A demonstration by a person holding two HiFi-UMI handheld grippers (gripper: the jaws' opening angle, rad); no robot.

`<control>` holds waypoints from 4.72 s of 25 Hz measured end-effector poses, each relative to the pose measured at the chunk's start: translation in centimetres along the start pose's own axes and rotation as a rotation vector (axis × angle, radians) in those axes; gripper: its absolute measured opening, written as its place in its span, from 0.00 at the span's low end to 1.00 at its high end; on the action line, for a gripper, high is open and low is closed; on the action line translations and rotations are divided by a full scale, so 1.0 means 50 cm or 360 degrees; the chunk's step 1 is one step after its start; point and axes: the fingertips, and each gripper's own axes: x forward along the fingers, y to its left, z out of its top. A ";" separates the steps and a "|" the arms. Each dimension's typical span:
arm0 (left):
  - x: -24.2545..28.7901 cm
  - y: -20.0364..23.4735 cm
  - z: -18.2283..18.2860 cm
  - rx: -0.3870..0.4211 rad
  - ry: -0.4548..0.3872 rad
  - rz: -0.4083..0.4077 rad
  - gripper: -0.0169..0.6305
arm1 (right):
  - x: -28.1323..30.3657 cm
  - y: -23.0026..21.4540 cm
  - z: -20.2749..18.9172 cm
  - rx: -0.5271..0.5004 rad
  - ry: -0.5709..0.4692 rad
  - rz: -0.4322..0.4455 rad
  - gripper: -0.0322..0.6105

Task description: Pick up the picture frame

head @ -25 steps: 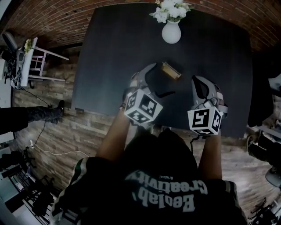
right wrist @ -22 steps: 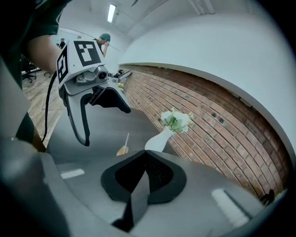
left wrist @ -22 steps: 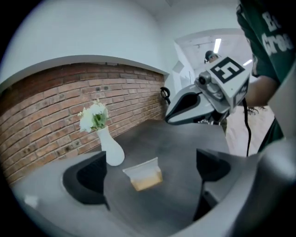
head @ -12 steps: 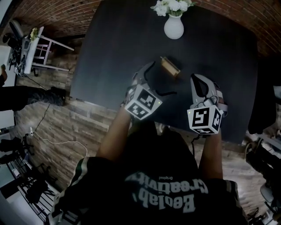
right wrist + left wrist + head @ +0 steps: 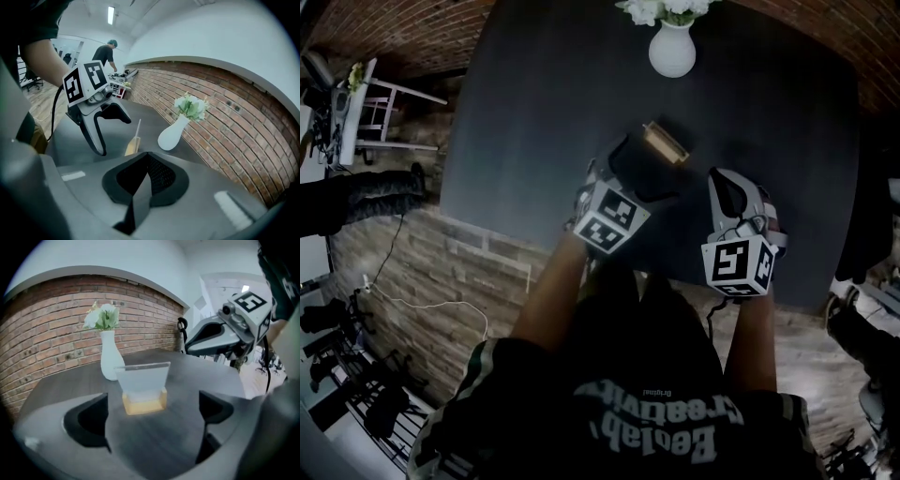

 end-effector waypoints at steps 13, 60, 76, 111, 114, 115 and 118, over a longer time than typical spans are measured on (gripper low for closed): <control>0.100 0.031 -0.049 -0.0122 0.0023 -0.0028 0.94 | 0.059 0.019 -0.058 0.0096 0.0099 0.0035 0.06; 0.147 0.063 -0.032 -0.0021 0.0034 0.0093 0.85 | 0.071 0.028 -0.090 0.0181 0.0142 0.0049 0.06; 0.008 0.039 0.104 0.0007 -0.0006 0.0145 0.85 | -0.025 -0.048 0.036 0.0198 -0.0075 -0.0016 0.06; -0.396 -0.006 0.241 0.0217 -0.0160 0.0198 0.84 | -0.238 -0.018 0.328 0.0248 -0.0348 -0.0321 0.06; -0.415 -0.014 0.230 0.0236 -0.0185 0.0170 0.84 | -0.247 0.000 0.334 0.0237 -0.0321 -0.0364 0.06; -0.421 -0.017 0.228 0.0246 -0.0191 0.0162 0.84 | -0.250 0.006 0.336 0.0230 -0.0310 -0.0376 0.06; -0.435 -0.024 0.224 0.0285 -0.0200 0.0156 0.84 | -0.258 0.025 0.341 0.0216 -0.0300 -0.0403 0.06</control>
